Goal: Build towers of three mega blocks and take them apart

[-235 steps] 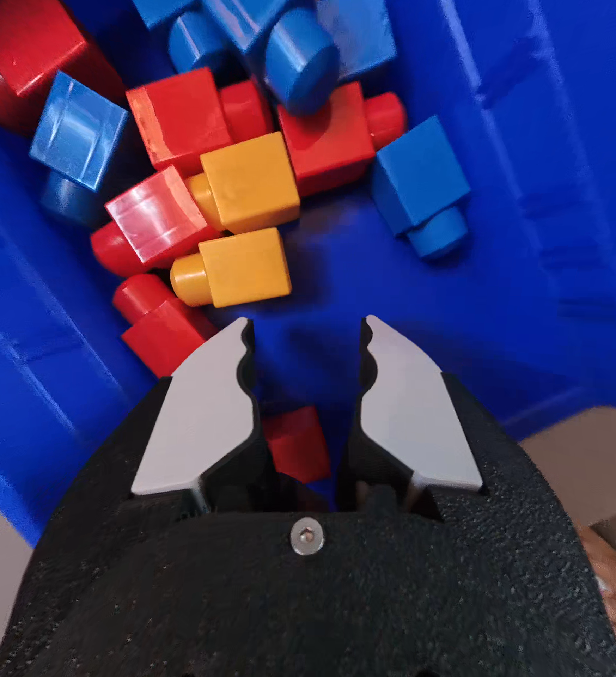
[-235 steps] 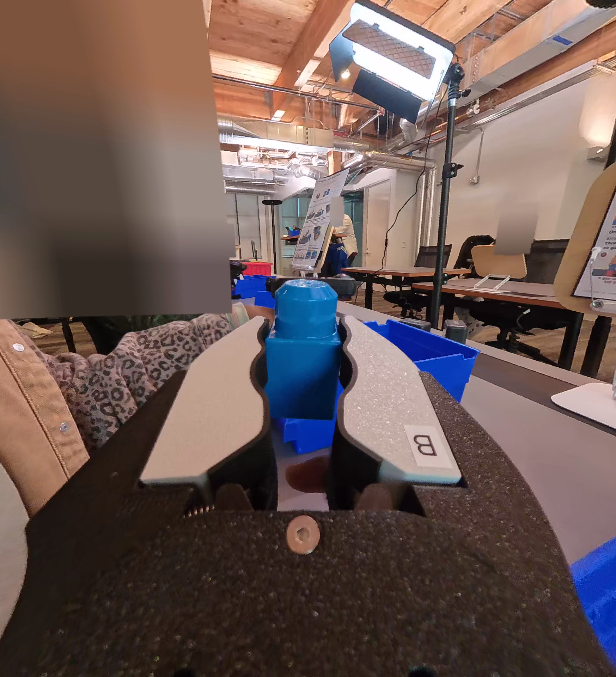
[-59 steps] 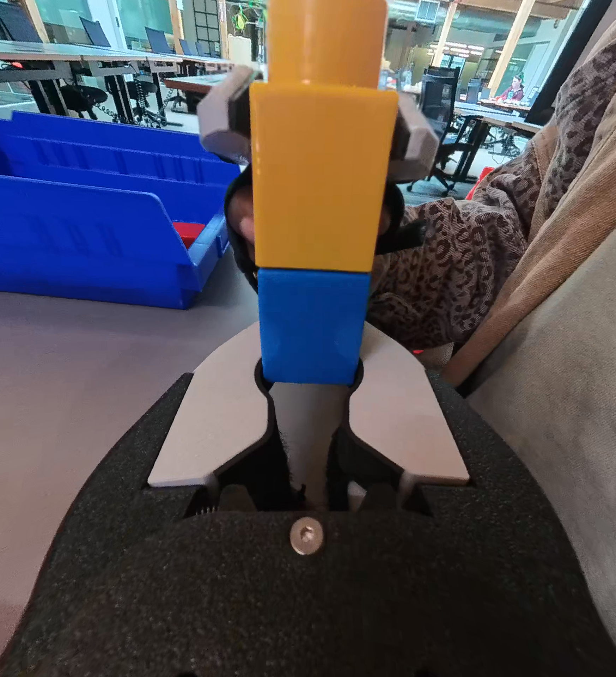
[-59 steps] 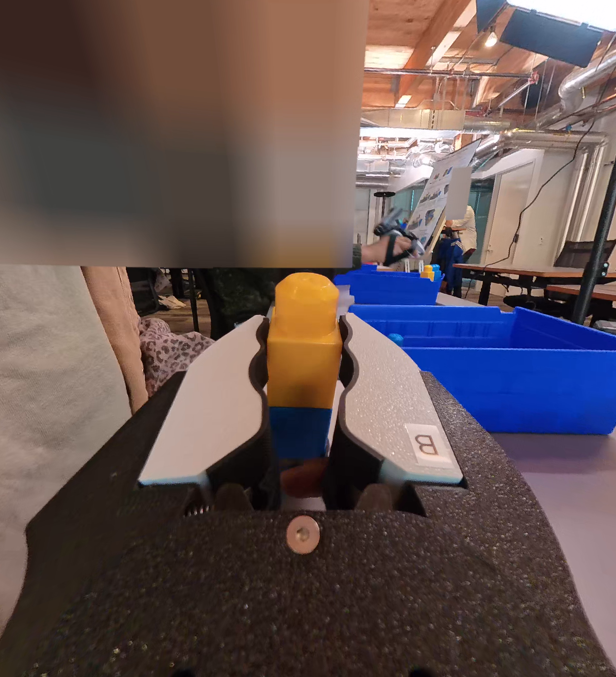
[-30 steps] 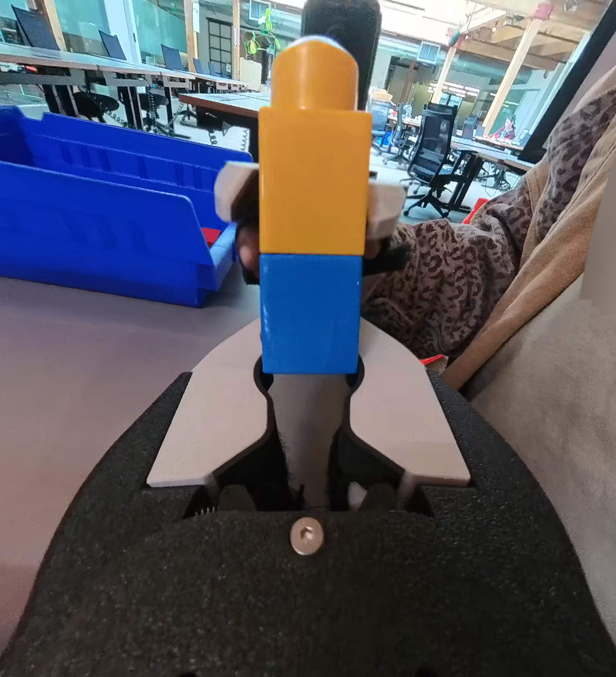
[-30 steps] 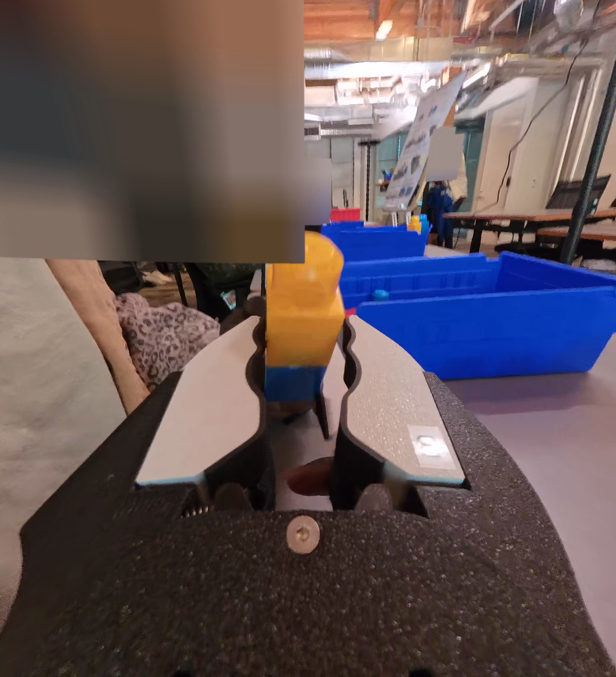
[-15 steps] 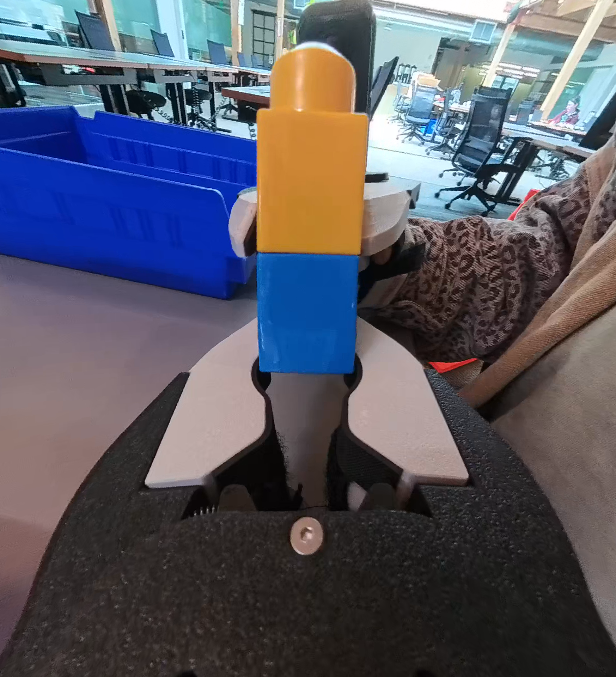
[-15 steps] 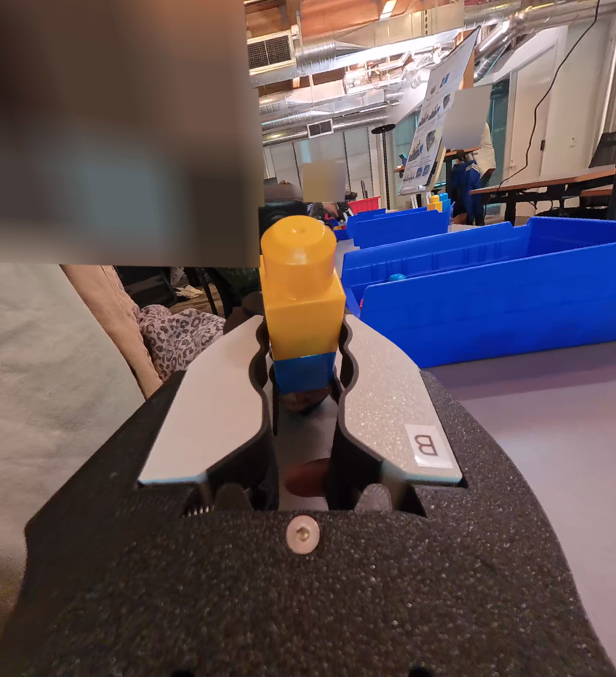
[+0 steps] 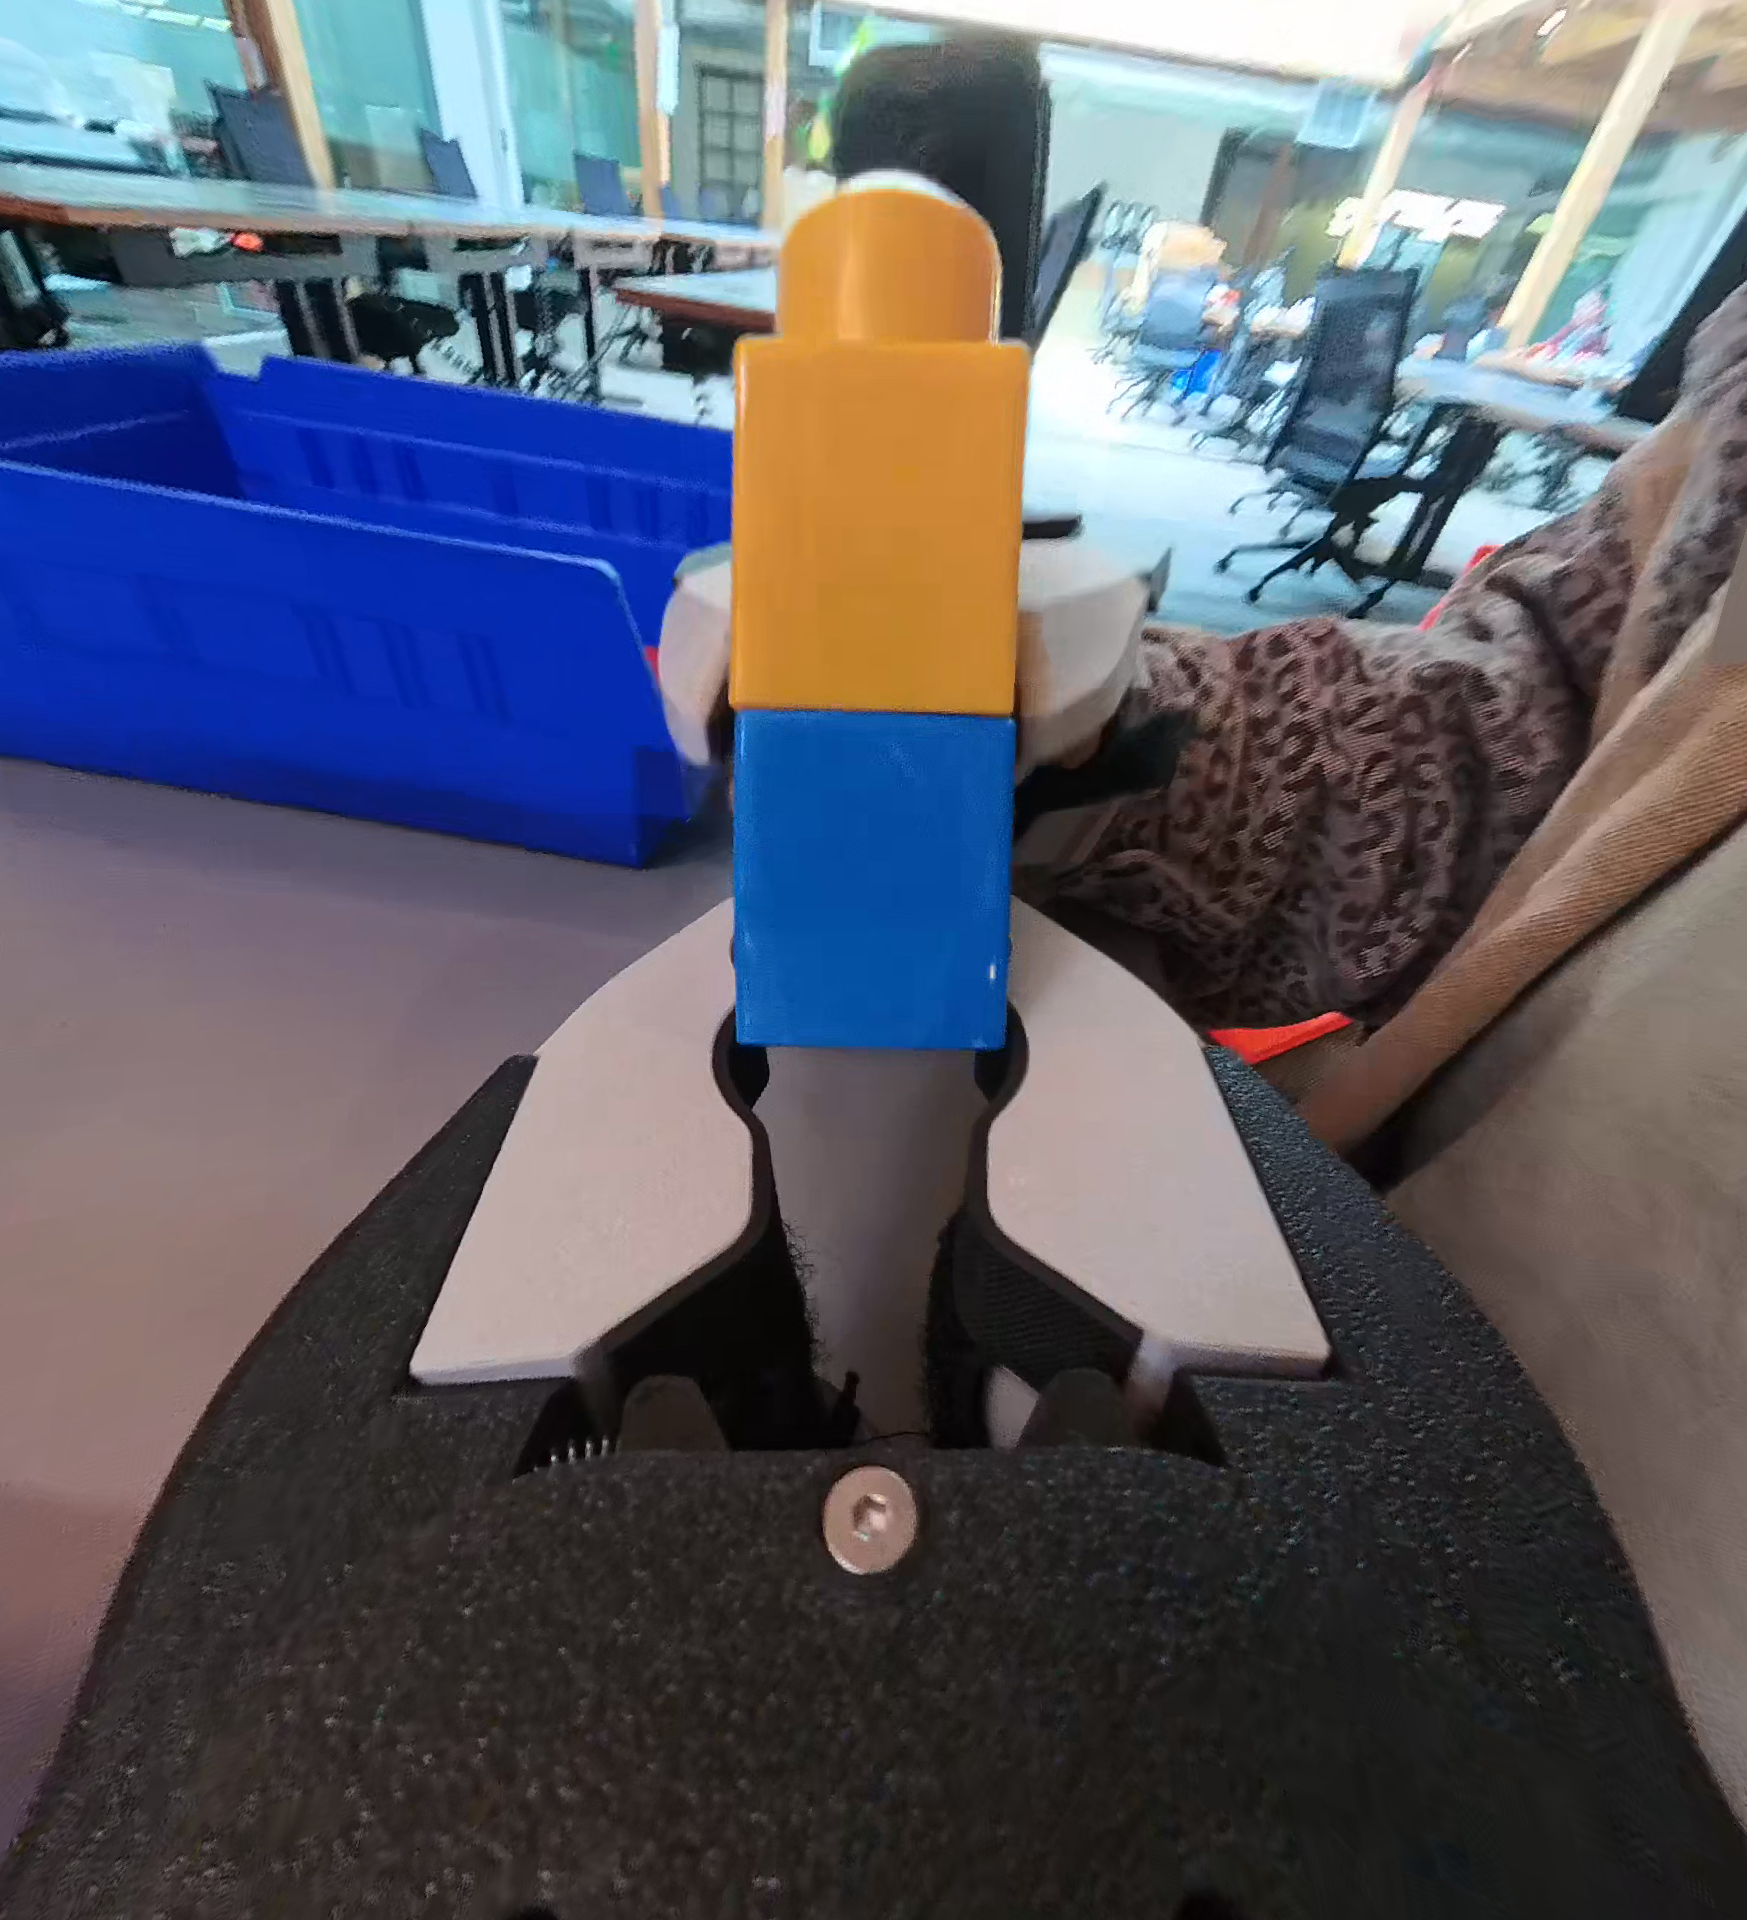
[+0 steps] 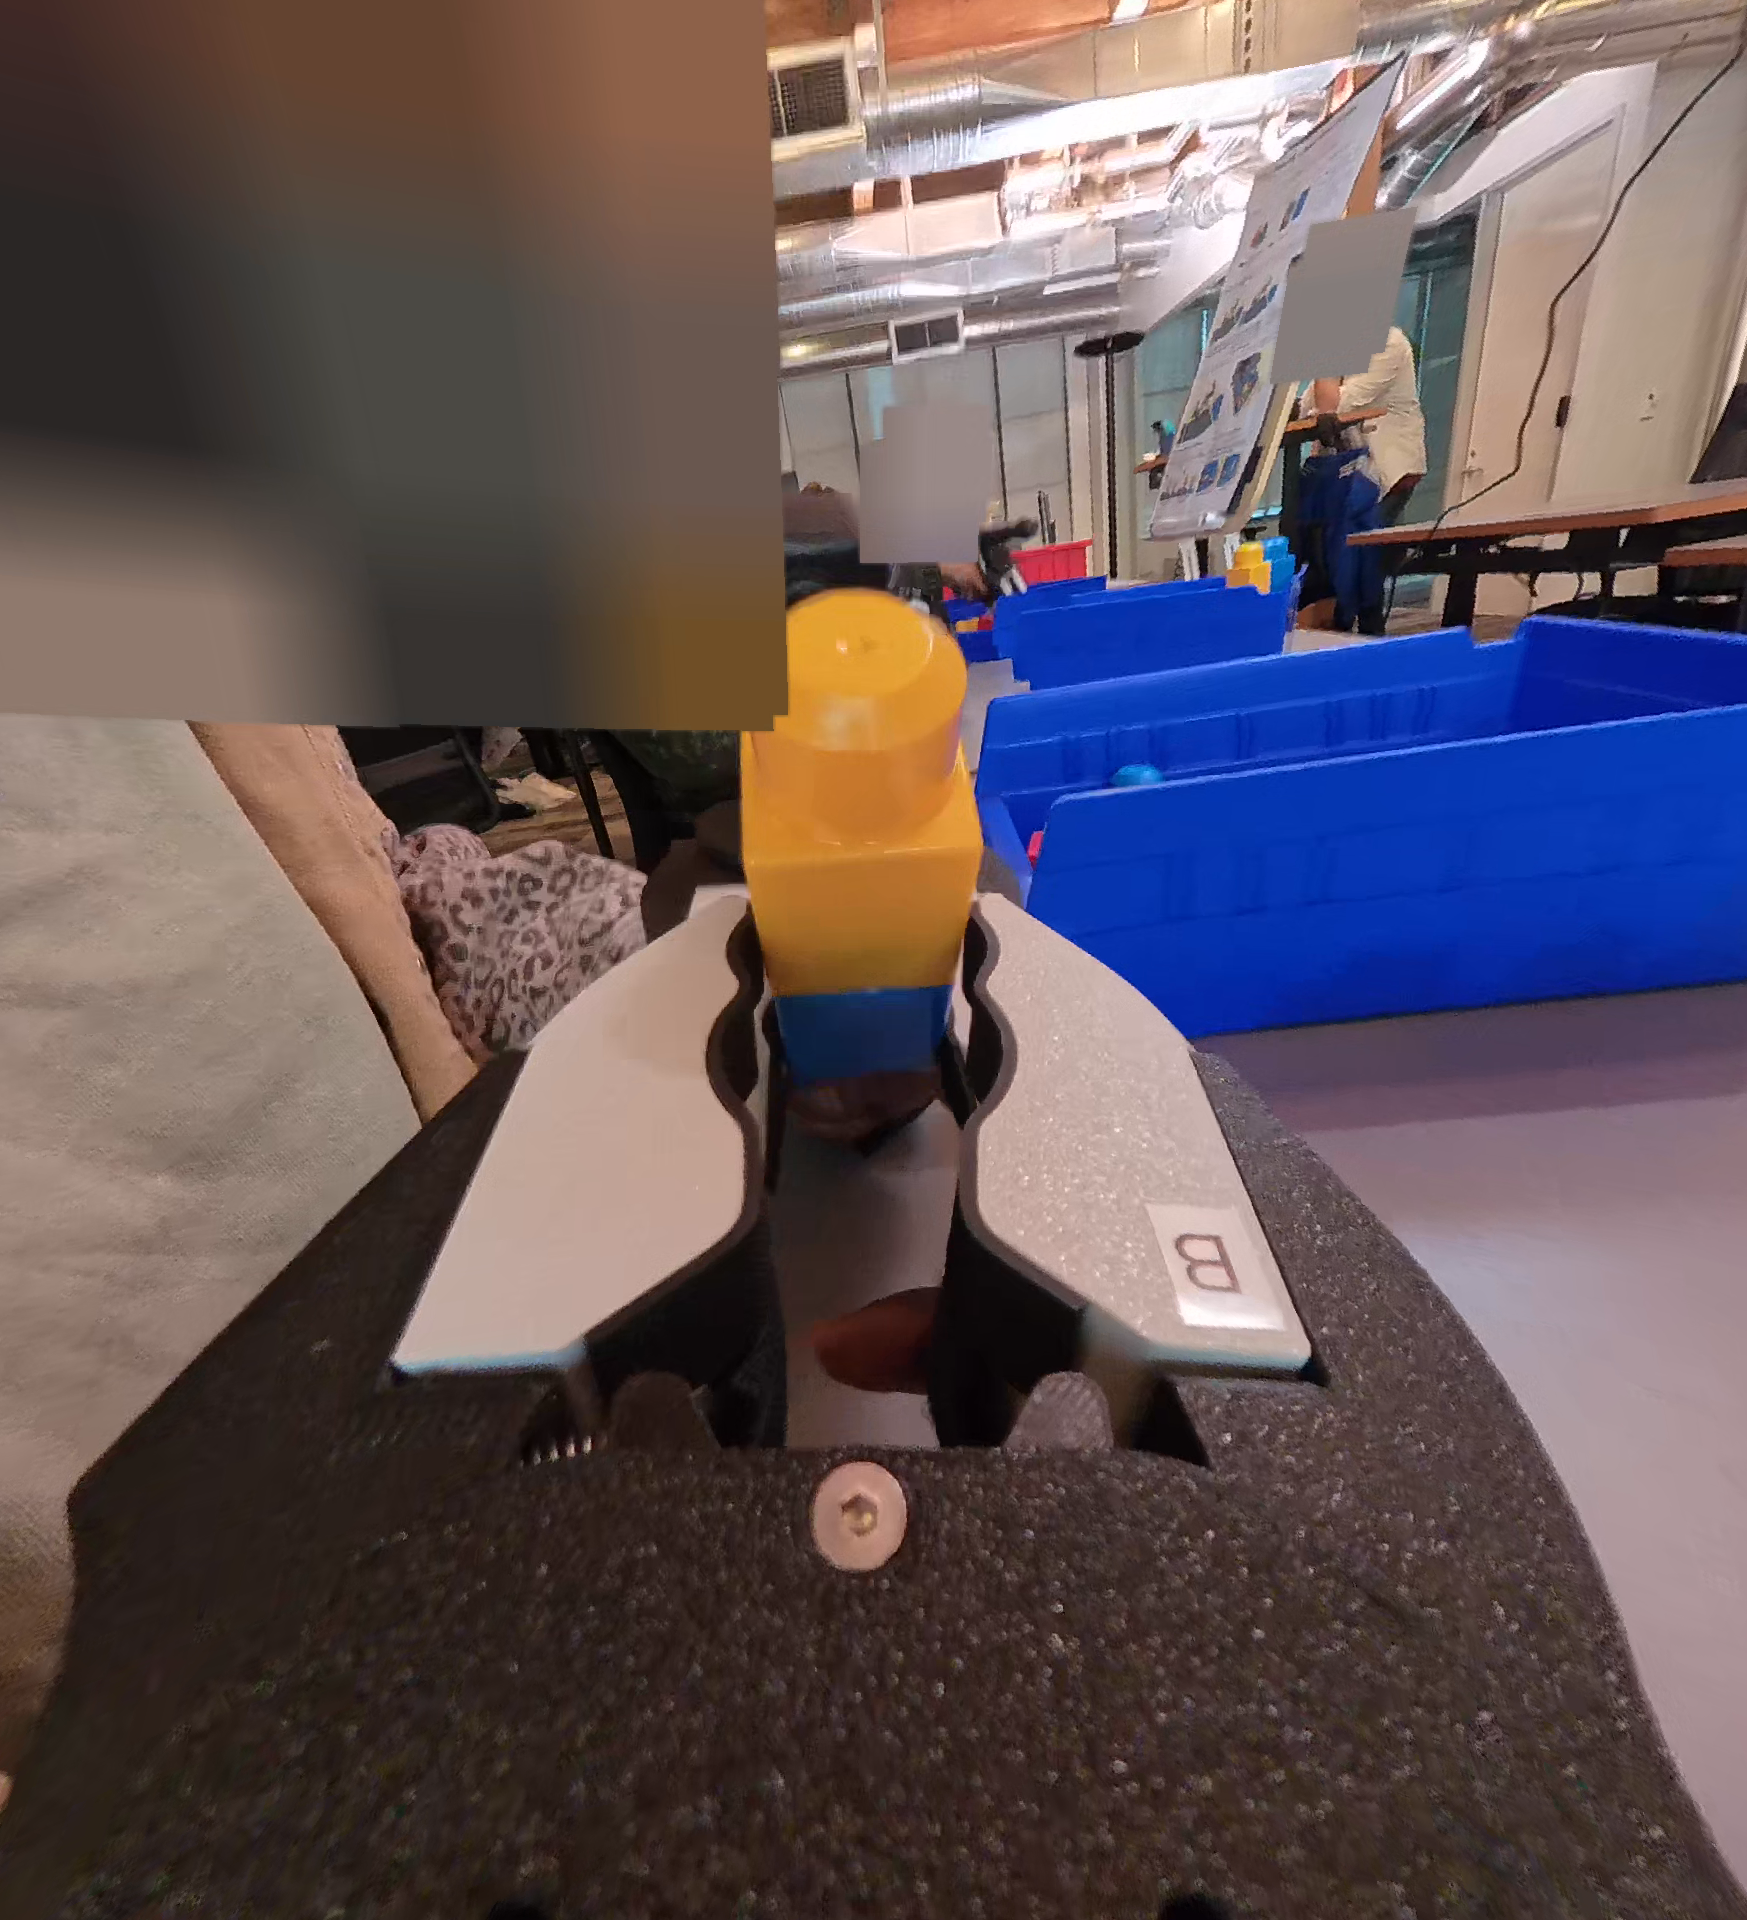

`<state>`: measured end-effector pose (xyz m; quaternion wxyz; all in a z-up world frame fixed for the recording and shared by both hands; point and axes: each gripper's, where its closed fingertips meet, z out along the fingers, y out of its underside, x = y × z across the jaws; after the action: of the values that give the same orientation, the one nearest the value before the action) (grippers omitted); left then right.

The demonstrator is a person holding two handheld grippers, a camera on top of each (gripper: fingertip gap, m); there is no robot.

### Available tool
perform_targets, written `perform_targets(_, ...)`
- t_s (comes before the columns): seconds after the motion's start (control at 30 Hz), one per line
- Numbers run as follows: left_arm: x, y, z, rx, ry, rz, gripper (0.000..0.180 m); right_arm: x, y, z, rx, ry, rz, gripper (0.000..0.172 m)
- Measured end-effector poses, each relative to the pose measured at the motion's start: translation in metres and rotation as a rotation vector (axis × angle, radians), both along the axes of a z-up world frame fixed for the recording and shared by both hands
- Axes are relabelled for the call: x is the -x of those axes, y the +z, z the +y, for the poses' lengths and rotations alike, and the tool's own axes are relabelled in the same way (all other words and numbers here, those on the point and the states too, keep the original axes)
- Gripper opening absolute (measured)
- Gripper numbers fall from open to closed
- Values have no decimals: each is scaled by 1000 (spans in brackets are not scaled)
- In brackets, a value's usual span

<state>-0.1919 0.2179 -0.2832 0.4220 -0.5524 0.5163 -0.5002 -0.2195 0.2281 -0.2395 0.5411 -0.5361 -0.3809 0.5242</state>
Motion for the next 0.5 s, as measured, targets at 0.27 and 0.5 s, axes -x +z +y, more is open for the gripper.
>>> perform_targets(0.27,3,7,-1,40,-47,-60,38,16,-14,-1,-34,-4,-76,34)
perform_targets(0.5,9,3,3,39,-29,-2,48,1,5,6,-56,-72,51,34)
